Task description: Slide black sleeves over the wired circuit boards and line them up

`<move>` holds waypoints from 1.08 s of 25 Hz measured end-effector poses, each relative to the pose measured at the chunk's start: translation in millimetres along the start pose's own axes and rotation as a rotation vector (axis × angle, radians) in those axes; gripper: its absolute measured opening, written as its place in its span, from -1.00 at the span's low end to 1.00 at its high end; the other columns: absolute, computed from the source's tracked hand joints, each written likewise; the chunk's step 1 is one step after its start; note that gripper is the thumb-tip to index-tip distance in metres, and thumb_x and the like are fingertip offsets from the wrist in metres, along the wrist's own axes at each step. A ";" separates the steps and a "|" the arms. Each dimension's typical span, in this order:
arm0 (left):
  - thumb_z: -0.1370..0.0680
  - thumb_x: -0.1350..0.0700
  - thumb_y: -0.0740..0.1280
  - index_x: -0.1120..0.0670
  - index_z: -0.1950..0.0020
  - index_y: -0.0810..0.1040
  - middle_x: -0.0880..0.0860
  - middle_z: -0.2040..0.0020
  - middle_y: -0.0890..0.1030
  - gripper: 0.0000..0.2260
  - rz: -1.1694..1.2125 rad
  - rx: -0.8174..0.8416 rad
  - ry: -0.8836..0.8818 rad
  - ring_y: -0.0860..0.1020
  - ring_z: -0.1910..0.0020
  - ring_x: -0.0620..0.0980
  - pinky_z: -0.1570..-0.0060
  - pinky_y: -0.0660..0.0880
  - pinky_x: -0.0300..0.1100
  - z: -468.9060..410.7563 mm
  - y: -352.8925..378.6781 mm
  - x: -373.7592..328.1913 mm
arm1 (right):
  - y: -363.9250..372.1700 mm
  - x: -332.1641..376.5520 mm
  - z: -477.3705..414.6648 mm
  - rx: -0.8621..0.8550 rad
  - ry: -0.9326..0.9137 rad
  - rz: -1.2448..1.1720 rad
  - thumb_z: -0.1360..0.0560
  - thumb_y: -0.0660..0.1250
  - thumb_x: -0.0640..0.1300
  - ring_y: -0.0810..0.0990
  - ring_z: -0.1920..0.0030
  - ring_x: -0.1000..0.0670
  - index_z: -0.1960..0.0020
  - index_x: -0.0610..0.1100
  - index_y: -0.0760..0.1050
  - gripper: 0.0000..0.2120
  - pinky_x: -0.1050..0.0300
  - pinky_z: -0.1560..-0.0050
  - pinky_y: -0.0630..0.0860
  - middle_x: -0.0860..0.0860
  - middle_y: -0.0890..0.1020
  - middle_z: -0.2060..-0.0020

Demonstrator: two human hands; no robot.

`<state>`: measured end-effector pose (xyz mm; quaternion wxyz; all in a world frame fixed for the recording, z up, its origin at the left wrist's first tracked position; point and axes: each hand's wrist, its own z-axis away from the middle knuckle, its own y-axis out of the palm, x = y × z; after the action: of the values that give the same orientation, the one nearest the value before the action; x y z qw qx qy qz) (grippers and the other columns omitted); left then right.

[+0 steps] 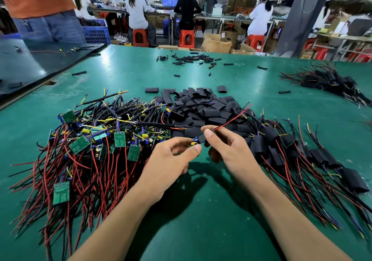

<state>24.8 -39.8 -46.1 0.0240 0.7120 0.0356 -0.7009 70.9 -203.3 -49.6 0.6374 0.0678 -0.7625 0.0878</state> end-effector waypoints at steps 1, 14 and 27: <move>-0.53 0.10 0.45 0.02 0.02 0.66 0.07 0.17 0.71 -0.94 -0.012 -0.008 0.021 0.38 0.50 -0.10 0.47 0.36 -0.33 0.0 0.0 0.2 | -0.2 -0.3 -0.2 -0.011 -0.001 0.003 -0.56 0.40 0.04 0.45 0.38 0.08 -0.06 0.00 0.65 -0.84 0.30 0.33 0.41 0.17 0.54 0.34; -0.57 0.12 0.40 -0.07 0.02 0.69 0.09 0.11 0.71 -0.89 0.005 0.063 0.024 0.41 0.44 -0.07 0.42 0.35 -0.28 -0.8 -4.1 0.3 | -0.6 -4.3 -4.0 -0.031 0.082 -0.181 -0.35 0.52 0.17 0.43 0.44 0.12 0.05 -0.03 0.71 -0.69 0.35 0.38 0.37 0.05 0.57 0.41; -0.57 0.11 0.40 -0.13 0.02 0.69 0.12 0.11 0.70 -0.86 -0.012 0.071 0.054 0.46 0.42 -0.08 0.39 0.40 -0.27 0.4 -3.5 -1.6 | 8.0 -2.4 -2.6 -0.051 0.135 -0.346 -0.29 0.51 0.16 0.28 0.44 0.11 0.04 -0.11 0.70 -0.60 0.29 0.38 0.25 0.07 0.62 0.28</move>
<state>24.0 -36.4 -44.4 -0.0064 0.7310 0.0158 -0.6822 72.1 -194.9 -51.9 0.6943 0.1758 -0.6968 -0.0383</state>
